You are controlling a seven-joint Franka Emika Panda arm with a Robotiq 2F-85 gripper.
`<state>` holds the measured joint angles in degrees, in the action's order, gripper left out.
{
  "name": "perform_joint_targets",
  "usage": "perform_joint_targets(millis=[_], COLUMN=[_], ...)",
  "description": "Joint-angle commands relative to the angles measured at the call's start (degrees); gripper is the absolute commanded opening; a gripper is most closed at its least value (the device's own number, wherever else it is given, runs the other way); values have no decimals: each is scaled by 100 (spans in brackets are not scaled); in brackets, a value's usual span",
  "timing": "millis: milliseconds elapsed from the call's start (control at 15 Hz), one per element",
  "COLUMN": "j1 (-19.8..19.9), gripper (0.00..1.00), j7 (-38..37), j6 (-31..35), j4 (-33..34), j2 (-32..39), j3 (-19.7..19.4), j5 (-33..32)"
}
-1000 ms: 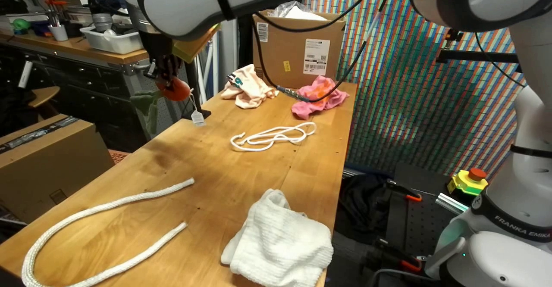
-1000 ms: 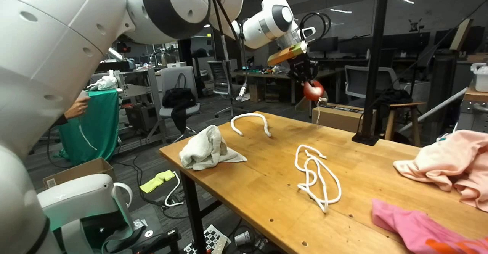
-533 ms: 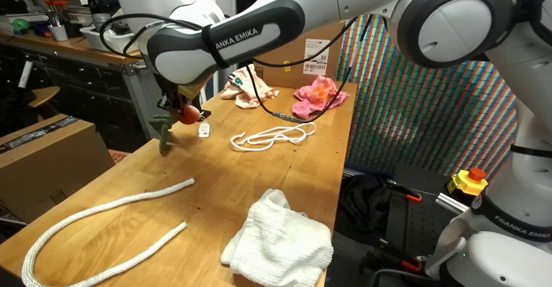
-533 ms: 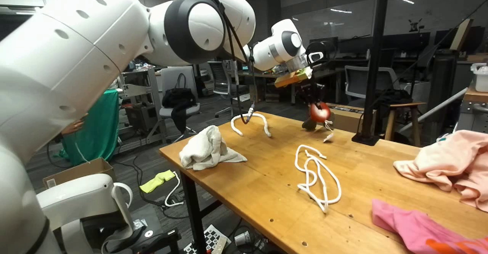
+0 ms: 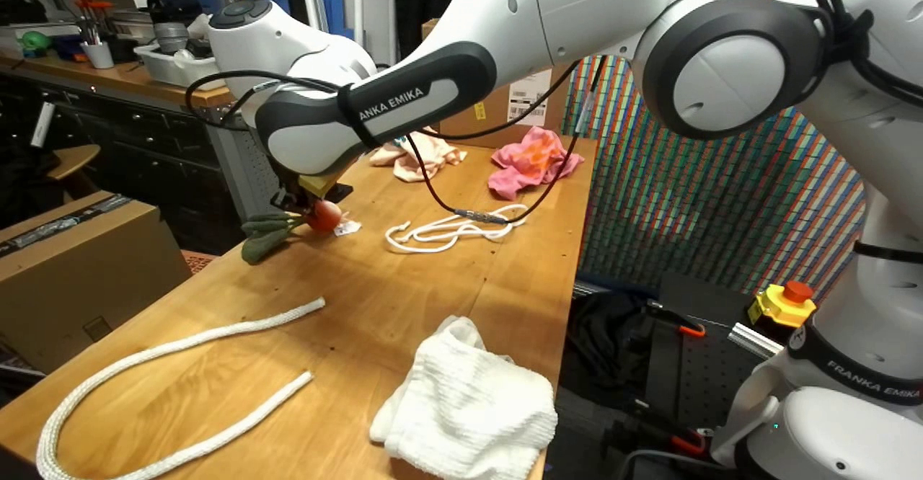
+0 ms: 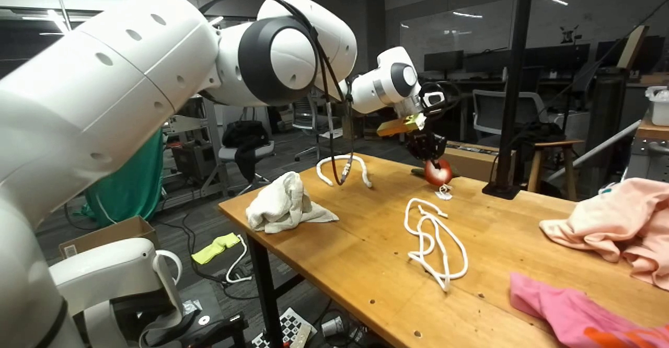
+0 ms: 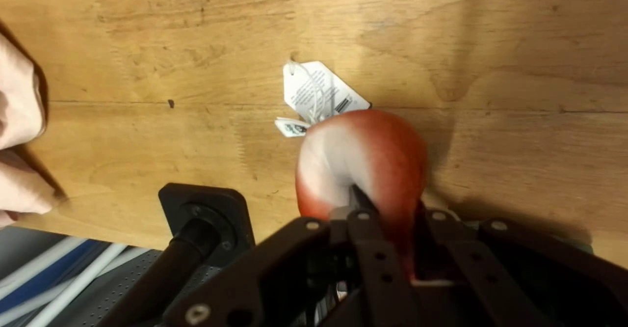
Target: Move the pink shirt to the right, move the thick white rope to the left, move the peach shirt to the right, move the white towel to the left, move the radish backwards
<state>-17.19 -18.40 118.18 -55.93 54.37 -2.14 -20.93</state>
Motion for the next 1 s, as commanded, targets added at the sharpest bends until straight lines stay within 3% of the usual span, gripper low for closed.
perform_joint_targets(millis=[0, 533, 933], j1=[1, -70, -21], gripper=[41, 99, 100], j7=[-124, 129, 1163], j6=[-18, -207, -1428], j4=[210, -609, -2160], j2=[84, -886, -2566], j3=[35, 75, 322], j5=[80, -76, 76])
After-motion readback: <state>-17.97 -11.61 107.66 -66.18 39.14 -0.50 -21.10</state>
